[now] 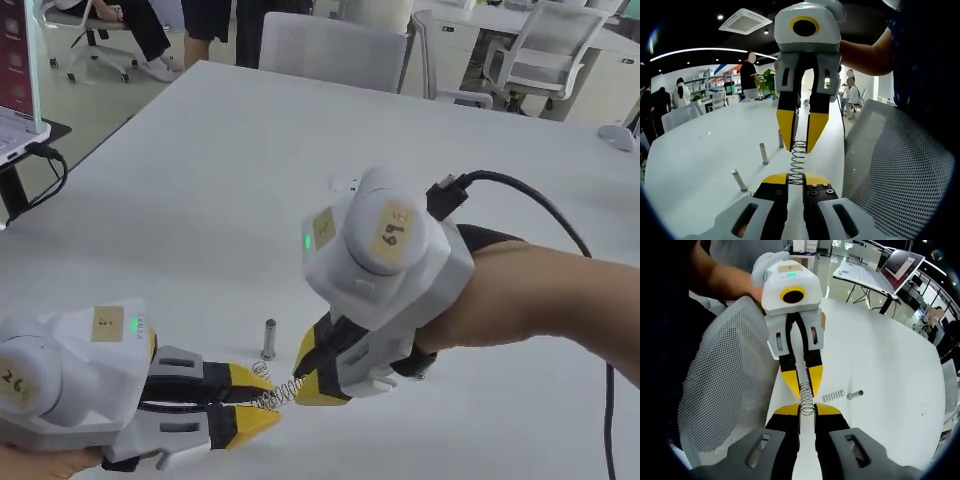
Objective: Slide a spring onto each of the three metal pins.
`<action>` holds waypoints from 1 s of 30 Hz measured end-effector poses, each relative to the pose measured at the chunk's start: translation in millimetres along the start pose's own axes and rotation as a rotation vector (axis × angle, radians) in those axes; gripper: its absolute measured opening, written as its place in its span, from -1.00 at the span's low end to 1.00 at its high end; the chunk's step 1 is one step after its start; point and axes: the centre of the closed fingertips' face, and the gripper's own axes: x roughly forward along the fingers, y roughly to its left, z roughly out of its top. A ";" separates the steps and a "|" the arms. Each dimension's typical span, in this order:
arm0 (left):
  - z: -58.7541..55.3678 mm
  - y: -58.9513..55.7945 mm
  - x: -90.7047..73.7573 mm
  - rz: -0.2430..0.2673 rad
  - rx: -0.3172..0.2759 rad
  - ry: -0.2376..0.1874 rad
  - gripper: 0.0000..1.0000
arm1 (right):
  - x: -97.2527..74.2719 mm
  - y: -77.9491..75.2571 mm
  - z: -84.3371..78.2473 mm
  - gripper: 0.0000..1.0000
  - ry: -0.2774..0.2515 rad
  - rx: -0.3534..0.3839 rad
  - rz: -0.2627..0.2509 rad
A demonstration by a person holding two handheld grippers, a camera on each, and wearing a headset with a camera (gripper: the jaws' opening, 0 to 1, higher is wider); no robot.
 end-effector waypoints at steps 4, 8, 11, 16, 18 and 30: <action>0.8 -1.6 0.6 -0.002 0.013 0.000 -0.95 | -3.6 0.4 10.2 -0.85 -0.034 0.005 0.004; 2.8 -3.0 0.2 -0.001 0.027 -0.005 -0.95 | -4.6 0.9 14.2 -0.85 -0.048 0.008 0.010; 2.7 -2.4 -0.9 0.002 0.024 -0.010 -0.96 | -3.9 0.5 13.8 -0.85 -0.047 0.015 0.013; 2.7 -3.0 -1.9 -0.002 0.014 -0.019 -0.96 | -3.7 0.1 13.9 -0.84 -0.057 0.052 0.027; 3.3 -2.8 -2.3 -0.002 0.013 -0.023 -0.97 | -3.6 0.2 13.6 -0.83 -0.063 0.060 0.032; 14.2 -1.3 -2.9 -0.001 0.008 -0.059 -0.97 | 0.3 -0.8 12.4 -0.82 -0.092 0.083 0.038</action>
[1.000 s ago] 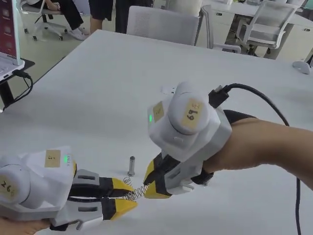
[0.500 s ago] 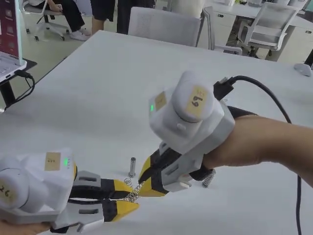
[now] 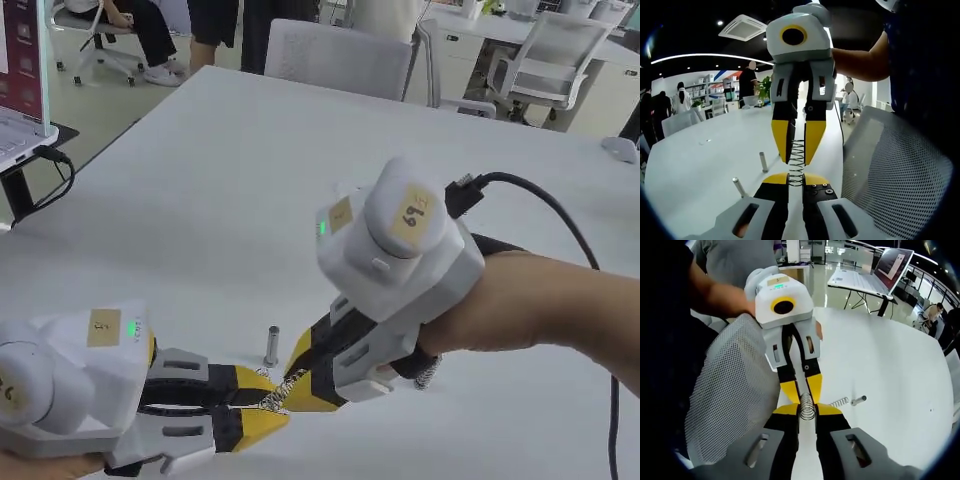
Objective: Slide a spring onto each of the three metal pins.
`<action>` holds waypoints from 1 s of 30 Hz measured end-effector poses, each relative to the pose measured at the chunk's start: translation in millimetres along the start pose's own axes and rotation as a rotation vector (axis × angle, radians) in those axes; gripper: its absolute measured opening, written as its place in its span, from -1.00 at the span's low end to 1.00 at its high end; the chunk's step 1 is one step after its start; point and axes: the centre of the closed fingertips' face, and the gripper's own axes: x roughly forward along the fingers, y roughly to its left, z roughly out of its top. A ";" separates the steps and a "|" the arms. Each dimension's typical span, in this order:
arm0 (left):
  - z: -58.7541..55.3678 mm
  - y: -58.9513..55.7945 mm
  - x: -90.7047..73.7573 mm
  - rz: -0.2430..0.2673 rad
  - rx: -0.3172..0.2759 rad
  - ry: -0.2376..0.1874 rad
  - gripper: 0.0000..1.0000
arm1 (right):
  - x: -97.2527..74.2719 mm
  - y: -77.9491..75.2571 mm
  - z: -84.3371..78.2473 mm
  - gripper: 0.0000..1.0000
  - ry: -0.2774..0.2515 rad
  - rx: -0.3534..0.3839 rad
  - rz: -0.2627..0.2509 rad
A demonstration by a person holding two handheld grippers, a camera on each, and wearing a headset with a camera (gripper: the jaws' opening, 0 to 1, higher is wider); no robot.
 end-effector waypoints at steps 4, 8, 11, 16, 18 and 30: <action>1.1 1.0 0.3 0.002 -0.002 -0.003 -0.96 | 1.9 0.1 1.0 -0.82 -0.014 0.011 0.005; 1.6 1.4 0.9 0.005 -0.003 -0.002 -0.96 | 2.7 1.0 1.1 -0.82 -0.016 0.010 0.005; 1.6 1.7 1.1 0.007 -0.009 -0.006 -0.96 | 2.5 0.7 1.1 -0.83 -0.014 0.005 0.003; 2.5 1.3 3.3 0.008 -0.004 -0.007 -0.96 | 1.5 0.2 0.0 -0.84 0.004 0.022 0.006; 2.6 1.1 4.2 0.006 -0.005 -0.010 -0.96 | 0.9 0.3 -0.9 -0.84 0.013 0.023 0.006; 3.2 1.2 9.3 0.002 -0.005 -0.018 -0.94 | -0.2 -0.7 -1.3 -0.84 0.043 0.019 -0.002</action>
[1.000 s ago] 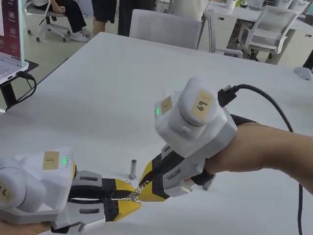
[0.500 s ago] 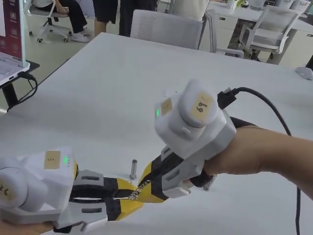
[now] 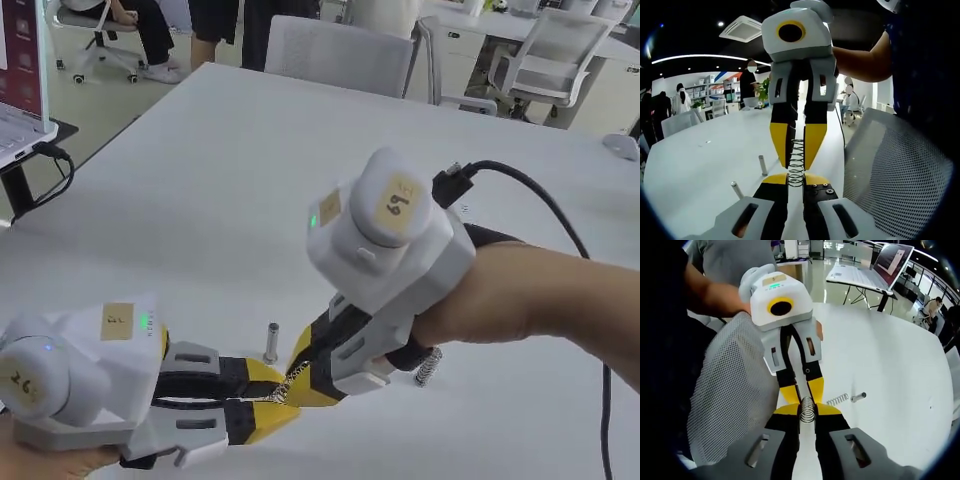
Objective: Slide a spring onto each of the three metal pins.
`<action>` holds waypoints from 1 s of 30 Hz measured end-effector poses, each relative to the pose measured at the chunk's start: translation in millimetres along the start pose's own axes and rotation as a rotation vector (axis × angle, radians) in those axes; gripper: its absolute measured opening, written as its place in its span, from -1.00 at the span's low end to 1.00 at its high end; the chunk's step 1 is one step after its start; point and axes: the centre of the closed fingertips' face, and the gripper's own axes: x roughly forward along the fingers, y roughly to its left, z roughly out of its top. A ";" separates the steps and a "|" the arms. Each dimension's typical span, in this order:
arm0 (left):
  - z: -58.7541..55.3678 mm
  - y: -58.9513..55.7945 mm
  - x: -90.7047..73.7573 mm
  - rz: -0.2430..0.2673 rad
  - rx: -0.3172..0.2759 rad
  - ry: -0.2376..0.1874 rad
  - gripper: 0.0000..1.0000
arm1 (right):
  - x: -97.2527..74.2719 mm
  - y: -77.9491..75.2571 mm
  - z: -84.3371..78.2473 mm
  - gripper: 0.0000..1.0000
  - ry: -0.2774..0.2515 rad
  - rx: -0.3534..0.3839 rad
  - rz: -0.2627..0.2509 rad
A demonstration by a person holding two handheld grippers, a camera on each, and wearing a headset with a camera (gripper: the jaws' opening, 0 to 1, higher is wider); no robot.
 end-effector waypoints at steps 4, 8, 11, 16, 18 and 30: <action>-1.0 0.3 2.0 -0.001 0.005 0.007 -0.94 | 0.9 -0.4 -0.6 -0.84 0.015 -0.001 0.001; -0.5 1.8 0.9 0.005 -0.006 -0.001 -0.93 | 0.0 -1.5 -1.5 -0.84 0.024 -0.006 -0.003; -3.5 2.7 0.9 0.011 -0.016 0.011 -0.84 | -1.1 -4.8 -2.3 -0.84 0.031 -0.009 -0.016; -4.8 4.0 -0.1 0.021 -0.028 0.006 -0.74 | -2.2 -6.9 -5.0 -0.84 0.043 -0.008 -0.019; -5.8 4.6 -1.0 0.024 -0.033 0.007 -0.72 | -2.7 -7.7 -6.1 -0.84 0.045 -0.005 -0.021; -15.5 15.8 -10.9 0.084 -0.070 0.014 -0.37 | -14.2 -20.1 -16.2 -0.84 0.051 0.022 -0.061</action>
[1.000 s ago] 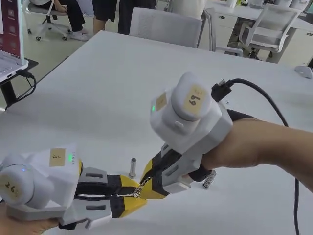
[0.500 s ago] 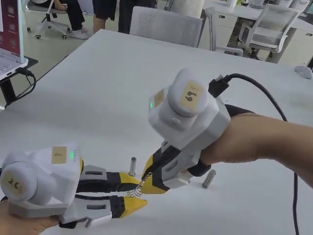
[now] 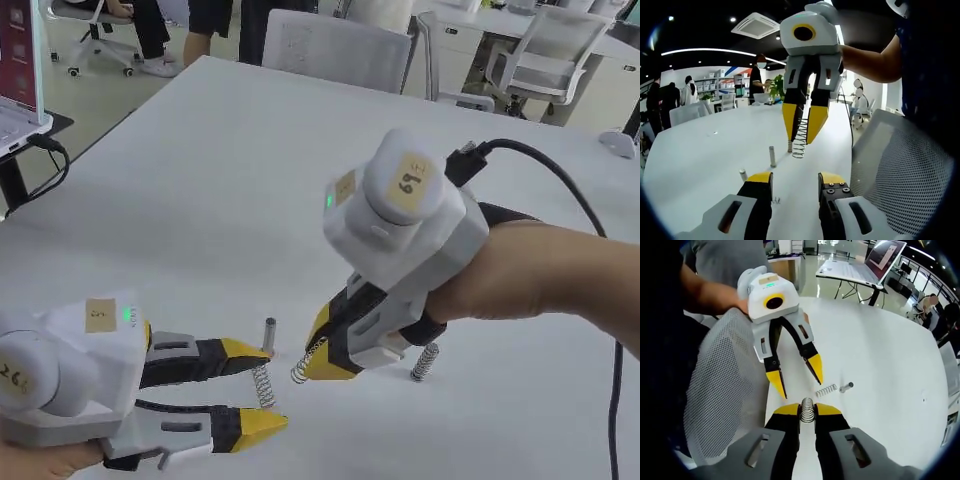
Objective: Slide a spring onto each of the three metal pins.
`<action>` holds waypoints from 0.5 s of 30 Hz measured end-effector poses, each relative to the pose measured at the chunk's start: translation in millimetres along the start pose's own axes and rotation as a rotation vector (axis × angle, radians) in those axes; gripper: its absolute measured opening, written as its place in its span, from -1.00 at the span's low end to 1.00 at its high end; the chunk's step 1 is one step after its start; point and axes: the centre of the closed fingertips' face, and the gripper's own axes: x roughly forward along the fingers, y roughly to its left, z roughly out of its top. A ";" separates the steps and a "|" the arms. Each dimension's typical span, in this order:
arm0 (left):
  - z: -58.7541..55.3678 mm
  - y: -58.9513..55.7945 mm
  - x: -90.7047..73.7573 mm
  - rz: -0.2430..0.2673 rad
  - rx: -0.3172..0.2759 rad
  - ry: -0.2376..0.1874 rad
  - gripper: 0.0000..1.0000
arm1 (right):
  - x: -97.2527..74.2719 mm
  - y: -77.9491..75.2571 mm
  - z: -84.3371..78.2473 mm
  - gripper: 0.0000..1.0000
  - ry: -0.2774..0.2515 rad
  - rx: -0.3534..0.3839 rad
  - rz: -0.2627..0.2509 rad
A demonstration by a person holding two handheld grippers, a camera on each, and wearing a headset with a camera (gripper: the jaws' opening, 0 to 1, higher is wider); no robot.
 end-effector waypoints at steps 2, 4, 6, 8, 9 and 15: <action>-1.0 2.8 -2.5 0.015 -0.014 0.001 -0.28 | -1.8 -1.5 -1.5 -0.84 0.001 0.005 -0.006; -1.2 4.6 -4.9 0.025 -0.016 0.000 -0.25 | -4.5 -3.2 -3.7 -0.84 0.000 0.012 -0.011; -2.0 7.2 -7.6 0.041 -0.024 0.001 -0.18 | -7.8 -6.1 -5.8 -0.84 -0.003 0.023 -0.019; -2.1 9.6 -11.2 0.054 -0.031 -0.003 -0.13 | -11.7 -8.6 -8.0 -0.84 -0.005 0.034 -0.026; -2.6 11.9 -13.1 0.064 -0.037 -0.003 -0.09 | -14.3 -10.6 -9.5 -0.84 -0.005 0.038 -0.033; -4.0 18.7 -20.5 0.098 -0.046 -0.004 0.00 | -25.9 -23.0 -20.2 -0.84 0.012 0.065 -0.066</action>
